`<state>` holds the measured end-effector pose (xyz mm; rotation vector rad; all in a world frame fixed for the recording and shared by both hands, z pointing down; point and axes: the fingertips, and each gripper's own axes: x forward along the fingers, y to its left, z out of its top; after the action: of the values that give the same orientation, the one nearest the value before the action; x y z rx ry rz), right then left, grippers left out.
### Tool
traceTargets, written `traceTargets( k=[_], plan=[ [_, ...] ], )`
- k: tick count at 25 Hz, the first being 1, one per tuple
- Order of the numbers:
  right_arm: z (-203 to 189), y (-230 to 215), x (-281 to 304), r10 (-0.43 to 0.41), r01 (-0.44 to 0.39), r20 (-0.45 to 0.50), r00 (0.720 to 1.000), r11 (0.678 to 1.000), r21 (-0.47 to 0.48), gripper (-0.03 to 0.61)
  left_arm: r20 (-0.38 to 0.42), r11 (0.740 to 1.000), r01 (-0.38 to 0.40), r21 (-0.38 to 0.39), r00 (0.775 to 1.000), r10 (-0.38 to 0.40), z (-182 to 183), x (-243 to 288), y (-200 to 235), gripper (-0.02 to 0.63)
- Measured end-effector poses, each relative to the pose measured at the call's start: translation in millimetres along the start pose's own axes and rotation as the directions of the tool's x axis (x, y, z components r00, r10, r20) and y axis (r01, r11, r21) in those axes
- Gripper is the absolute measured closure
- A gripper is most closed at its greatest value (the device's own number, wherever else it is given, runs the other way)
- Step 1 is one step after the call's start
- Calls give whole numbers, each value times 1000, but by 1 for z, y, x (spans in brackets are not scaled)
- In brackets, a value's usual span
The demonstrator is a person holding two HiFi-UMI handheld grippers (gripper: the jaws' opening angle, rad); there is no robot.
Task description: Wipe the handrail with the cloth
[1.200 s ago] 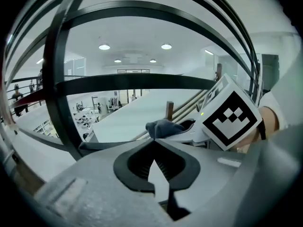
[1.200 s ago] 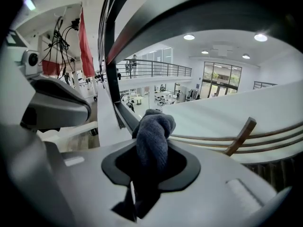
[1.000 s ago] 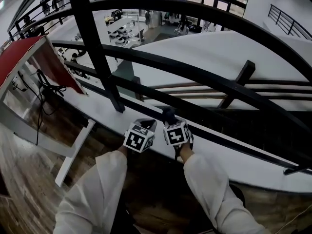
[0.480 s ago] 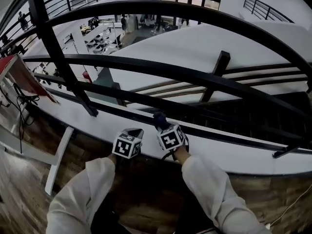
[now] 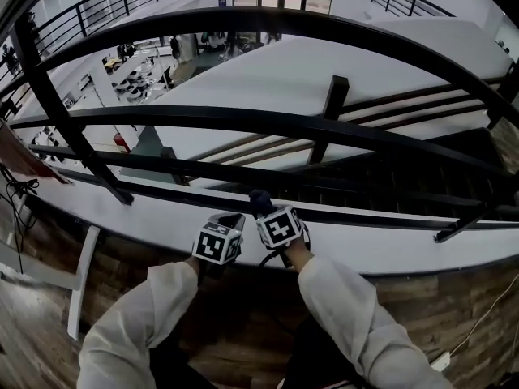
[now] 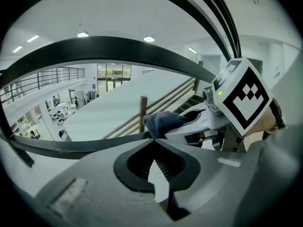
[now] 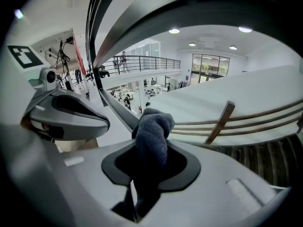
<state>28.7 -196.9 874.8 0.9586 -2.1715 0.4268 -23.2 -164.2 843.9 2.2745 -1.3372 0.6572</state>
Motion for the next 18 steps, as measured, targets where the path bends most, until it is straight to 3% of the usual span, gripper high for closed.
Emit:
traceTargets(
  k=[3,7,18],
  plan=[
    [-17,-26,-16,-24,24,-23,999,999,22,482,29,999,43,-1,999,-43,12,15,-29,612],
    [-31,-58,-33,-8,4,28,1000,994,113,482,32,996,86,-38,996,-85,16,37,-64,612],
    [-95,-159,-96,-103,90,46,994,969,229,482,16,969,197,147,979,-202,38,74,-165,612]
  ],
)
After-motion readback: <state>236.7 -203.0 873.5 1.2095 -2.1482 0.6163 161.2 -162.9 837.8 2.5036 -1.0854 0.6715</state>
